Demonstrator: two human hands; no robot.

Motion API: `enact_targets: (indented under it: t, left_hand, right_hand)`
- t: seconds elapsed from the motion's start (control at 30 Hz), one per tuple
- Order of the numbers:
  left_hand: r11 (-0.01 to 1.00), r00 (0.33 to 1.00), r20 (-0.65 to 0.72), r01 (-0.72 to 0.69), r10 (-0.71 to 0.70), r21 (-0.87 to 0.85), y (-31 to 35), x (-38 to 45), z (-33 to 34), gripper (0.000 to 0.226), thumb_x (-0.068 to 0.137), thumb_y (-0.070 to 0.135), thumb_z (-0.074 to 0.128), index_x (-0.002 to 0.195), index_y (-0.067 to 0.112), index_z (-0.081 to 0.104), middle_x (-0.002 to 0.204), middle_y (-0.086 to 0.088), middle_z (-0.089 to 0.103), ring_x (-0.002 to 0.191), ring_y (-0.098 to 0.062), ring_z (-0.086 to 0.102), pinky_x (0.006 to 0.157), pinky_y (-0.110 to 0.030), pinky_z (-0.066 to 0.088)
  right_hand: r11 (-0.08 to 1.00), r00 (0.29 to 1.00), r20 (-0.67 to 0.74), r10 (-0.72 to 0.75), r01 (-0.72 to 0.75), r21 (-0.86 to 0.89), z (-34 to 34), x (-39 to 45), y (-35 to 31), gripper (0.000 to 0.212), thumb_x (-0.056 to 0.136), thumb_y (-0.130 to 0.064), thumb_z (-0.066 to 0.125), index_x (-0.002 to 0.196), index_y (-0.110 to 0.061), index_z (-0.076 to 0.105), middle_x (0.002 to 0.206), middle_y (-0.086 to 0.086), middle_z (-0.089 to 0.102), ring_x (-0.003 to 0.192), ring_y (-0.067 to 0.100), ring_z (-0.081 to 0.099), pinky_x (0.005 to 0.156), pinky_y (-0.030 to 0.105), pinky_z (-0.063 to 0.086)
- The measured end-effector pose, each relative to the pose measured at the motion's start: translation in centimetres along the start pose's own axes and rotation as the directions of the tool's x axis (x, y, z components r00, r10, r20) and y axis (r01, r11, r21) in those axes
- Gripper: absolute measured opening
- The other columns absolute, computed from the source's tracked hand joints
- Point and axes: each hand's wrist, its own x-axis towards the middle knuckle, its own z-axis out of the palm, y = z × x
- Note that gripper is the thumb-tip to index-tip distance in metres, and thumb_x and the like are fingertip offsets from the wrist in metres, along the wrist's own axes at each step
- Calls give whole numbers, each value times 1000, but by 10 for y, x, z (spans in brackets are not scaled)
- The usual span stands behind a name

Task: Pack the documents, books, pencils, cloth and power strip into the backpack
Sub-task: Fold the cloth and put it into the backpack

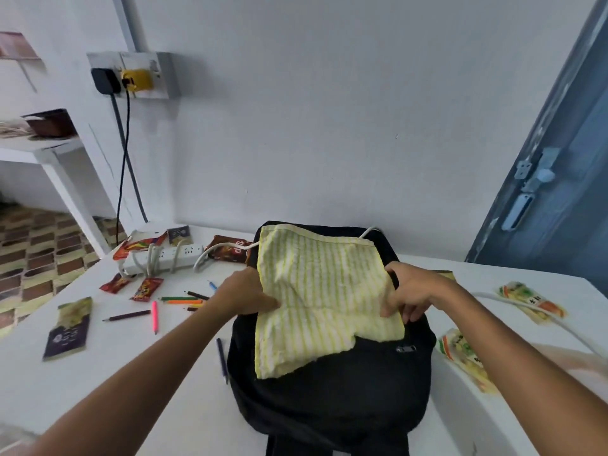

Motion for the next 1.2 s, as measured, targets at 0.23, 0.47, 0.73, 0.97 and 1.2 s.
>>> enact_targets:
  t: [0.23,0.47,0.73,0.97,1.2]
  left_hand:
    - [871,989,-107,34,-99,-490,6,-12,-17,35,84,10,66,57,11,43,57,-5,49,54,-19,45,51,-24,39]
    - [586,912,-390,-247,-129,-772,51,-29,-92,21,94,7,52,113,17,48,74,-9,52,60,-21,52,50,-29,48]
    - [358,892,-442,-443,90,-822,83,-39,-169,33,81,-13,60,105,8,64,81,-8,57,71,-16,60,61,-20,54]
    - [626,763,-630,-564,144,-539,97,-37,-194,23,71,0,77,88,15,70,79,-19,53,73,-25,52,74,-40,50]
    - [777,653,-743,-540,144,-324,109,-27,-194,7,81,13,71,76,17,71,67,-4,60,62,-16,50,60,-26,43]
  right_hand:
    - [916,962,-198,-186,243,320,-23,-11,8,65,80,4,70,132,-19,40,89,11,54,78,21,59,60,33,56]
    - [507,847,-445,-289,530,680,-83,-43,-16,19,83,11,61,93,-5,64,86,14,61,73,22,60,70,37,53]
    - [503,687,-649,-327,708,496,-138,-84,-43,36,77,19,61,107,-1,62,79,8,57,70,18,61,66,28,56]
    - [583,591,-762,-266,728,361,-163,-102,-47,12,81,1,70,91,-5,66,77,7,65,63,16,62,58,23,58]
    - [674,431,-865,-257,721,159,-163,-90,-46,12,85,-9,67,74,-14,66,74,-1,64,72,13,58,75,36,51]
